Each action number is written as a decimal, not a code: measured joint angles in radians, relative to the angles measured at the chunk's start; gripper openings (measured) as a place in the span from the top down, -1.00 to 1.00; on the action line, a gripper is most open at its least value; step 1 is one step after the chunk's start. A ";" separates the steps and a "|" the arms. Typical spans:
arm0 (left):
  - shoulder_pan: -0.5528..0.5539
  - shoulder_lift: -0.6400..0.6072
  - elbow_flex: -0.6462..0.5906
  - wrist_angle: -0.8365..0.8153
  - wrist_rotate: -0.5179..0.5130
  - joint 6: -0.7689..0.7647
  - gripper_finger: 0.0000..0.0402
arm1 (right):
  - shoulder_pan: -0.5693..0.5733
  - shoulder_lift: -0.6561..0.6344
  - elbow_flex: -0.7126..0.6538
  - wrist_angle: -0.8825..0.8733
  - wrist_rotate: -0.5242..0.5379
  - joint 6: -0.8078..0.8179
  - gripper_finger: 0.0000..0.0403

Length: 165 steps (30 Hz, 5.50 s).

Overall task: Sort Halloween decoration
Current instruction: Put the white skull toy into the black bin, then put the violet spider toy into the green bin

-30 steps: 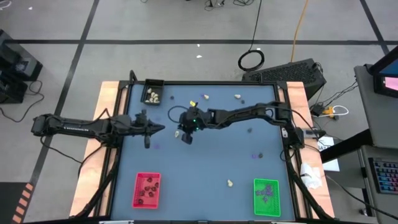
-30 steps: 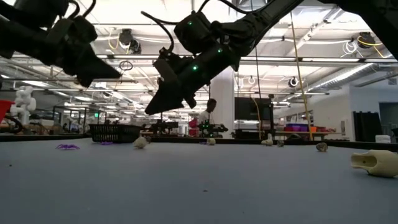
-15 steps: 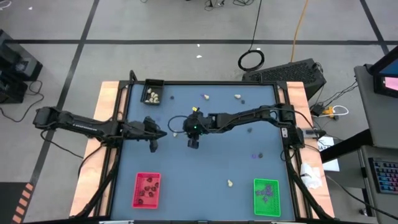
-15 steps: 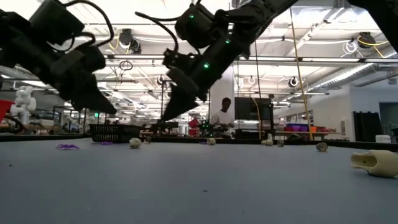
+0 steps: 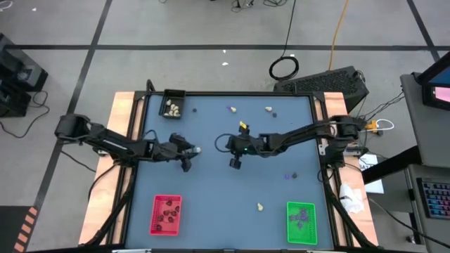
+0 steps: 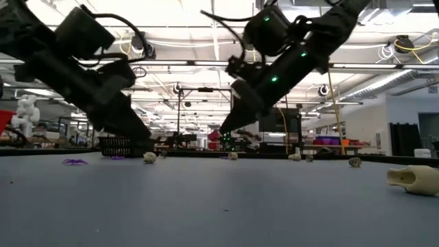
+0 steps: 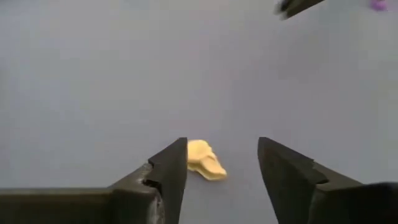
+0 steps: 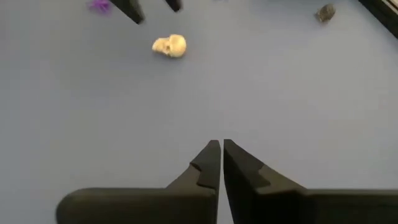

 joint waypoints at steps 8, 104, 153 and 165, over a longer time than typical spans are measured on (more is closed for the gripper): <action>0.000 0.173 0.076 0.001 -0.088 0.000 -0.03 | 0.029 -0.107 -0.052 0.015 0.030 -0.016 0.99; 0.504 -0.119 0.602 -1.253 0.331 0.579 0.08 | 0.194 -0.219 -0.052 -0.078 0.055 -0.061 1.00; 0.568 0.249 0.465 -1.017 0.282 0.459 0.78 | 0.270 -0.218 -0.052 -0.113 0.131 -0.080 1.00; 0.476 0.224 0.460 -0.970 0.422 0.502 1.00 | 0.290 -0.212 -0.052 -0.151 0.120 -0.068 1.00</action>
